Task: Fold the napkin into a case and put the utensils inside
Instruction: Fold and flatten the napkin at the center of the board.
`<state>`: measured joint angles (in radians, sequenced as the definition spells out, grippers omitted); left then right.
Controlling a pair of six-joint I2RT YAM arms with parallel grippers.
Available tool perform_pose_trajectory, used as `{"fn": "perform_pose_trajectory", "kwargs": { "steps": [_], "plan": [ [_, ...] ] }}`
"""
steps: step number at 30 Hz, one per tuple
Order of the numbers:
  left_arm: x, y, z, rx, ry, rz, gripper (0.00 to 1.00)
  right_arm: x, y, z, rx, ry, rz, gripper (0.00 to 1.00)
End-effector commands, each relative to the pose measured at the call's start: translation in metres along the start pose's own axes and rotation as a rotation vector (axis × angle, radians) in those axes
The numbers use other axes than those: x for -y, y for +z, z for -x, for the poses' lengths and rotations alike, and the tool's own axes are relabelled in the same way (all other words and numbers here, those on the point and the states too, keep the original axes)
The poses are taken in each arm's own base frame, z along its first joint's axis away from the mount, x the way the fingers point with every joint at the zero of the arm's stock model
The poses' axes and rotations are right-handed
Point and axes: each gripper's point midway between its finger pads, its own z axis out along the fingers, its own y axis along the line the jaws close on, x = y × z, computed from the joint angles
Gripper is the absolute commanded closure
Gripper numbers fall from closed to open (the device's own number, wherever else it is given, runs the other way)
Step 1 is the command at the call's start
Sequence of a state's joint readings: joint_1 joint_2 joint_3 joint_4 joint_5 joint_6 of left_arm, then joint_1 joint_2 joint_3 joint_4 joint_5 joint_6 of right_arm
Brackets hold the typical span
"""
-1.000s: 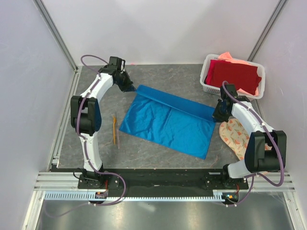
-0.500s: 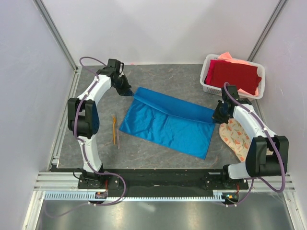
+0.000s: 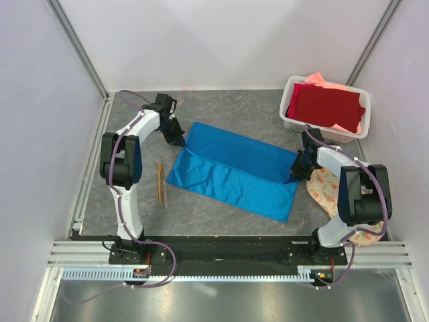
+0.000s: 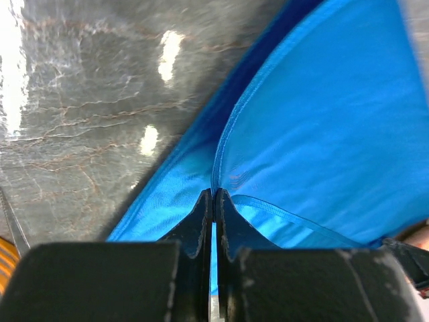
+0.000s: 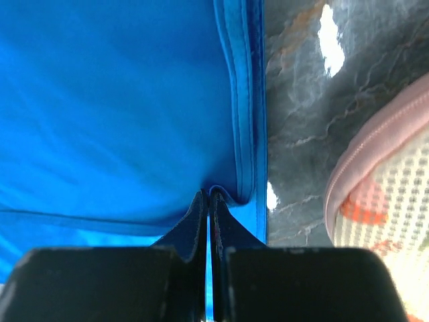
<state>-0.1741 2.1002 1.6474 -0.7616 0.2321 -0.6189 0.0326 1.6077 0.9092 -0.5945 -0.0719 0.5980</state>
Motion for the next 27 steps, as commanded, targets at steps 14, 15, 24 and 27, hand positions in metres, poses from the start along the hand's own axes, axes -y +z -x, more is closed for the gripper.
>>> {"fn": "perform_pose_trajectory", "kwargs": {
  "steps": [14, 15, 24, 27],
  "plan": [
    [-0.003, 0.013, -0.005, -0.029, 0.029, 0.012, 0.98, 0.0, 0.019, 0.073, 0.152, -0.115, -0.119, 1.0],
    [-0.002, 0.01, -0.004, -0.024, 0.039, 0.005, 0.98, -0.002, 0.018, 0.079, 0.161, -0.125, -0.123, 1.0],
    [0.039, -0.051, 0.016, 0.075, 0.059, -0.108, 0.98, -0.026, -0.053, 0.111, 0.223, -0.154, -0.096, 1.0],
    [0.042, -0.064, 0.006, 0.067, 0.059, -0.131, 0.98, -0.027, -0.074, 0.098, 0.212, -0.144, -0.069, 1.0]
  ]
}}
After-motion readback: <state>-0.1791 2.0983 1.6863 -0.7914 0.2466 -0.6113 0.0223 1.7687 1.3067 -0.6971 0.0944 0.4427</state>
